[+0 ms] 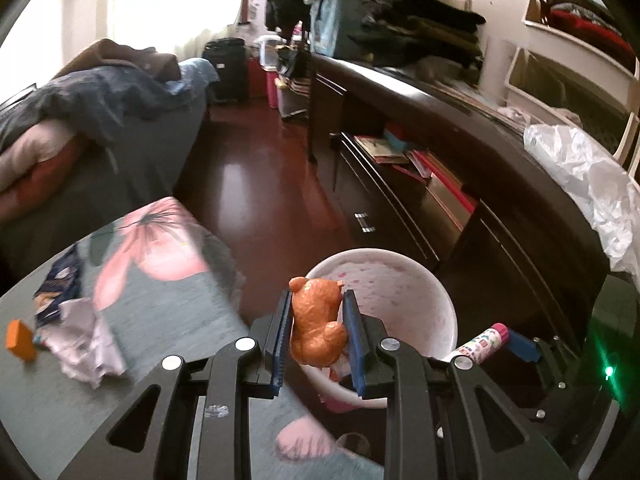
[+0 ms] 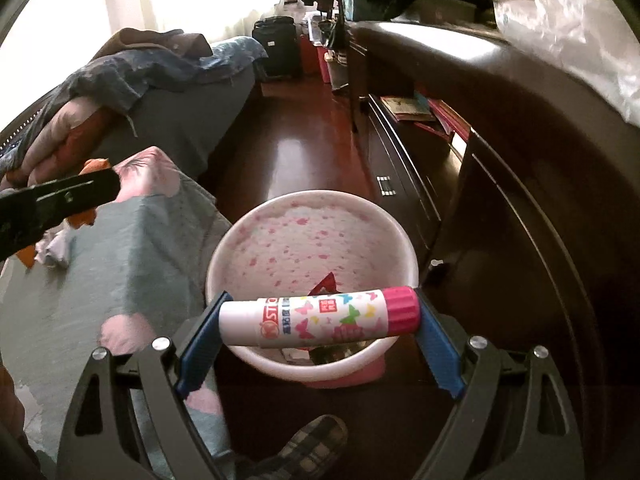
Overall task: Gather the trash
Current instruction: 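Carry bear and glue stick over the wastebasket and open both tools to drop them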
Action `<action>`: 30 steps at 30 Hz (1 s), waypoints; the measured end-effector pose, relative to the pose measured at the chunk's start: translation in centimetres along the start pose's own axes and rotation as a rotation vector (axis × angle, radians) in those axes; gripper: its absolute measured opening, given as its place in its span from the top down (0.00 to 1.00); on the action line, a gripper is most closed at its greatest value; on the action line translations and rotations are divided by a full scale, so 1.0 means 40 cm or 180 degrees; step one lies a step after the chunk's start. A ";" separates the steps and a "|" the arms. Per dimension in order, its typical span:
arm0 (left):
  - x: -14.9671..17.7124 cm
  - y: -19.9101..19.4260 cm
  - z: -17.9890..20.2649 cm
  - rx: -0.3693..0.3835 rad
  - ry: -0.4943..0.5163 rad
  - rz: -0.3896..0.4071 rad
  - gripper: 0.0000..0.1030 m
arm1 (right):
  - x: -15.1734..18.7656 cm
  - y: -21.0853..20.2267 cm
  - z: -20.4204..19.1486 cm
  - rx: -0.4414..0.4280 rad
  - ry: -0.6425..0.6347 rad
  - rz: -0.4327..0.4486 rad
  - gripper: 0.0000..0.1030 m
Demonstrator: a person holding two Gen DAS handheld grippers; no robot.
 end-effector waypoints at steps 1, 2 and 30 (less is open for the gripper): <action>-0.002 0.012 0.001 0.0014 0.0002 -0.0021 0.75 | -0.002 0.011 0.001 0.0006 0.0005 -0.0008 0.15; -0.006 0.031 0.002 0.0037 0.0006 -0.0055 0.75 | -0.003 0.028 0.002 0.0009 0.0006 -0.0025 0.15; -0.054 0.167 -0.034 0.0054 -0.0144 -0.0194 0.49 | -0.017 0.206 0.006 0.0125 -0.0007 -0.0115 0.09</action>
Point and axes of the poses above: each gripper's, at about its wrist camera, not at the fingertips, and y roughly the way its jaws point, z to its right, x to its underside, the point moved 6 cm from there along y, roughly the way its jaws point, and after that the axes turned 13 degrees about x, right-handed, at the moved point
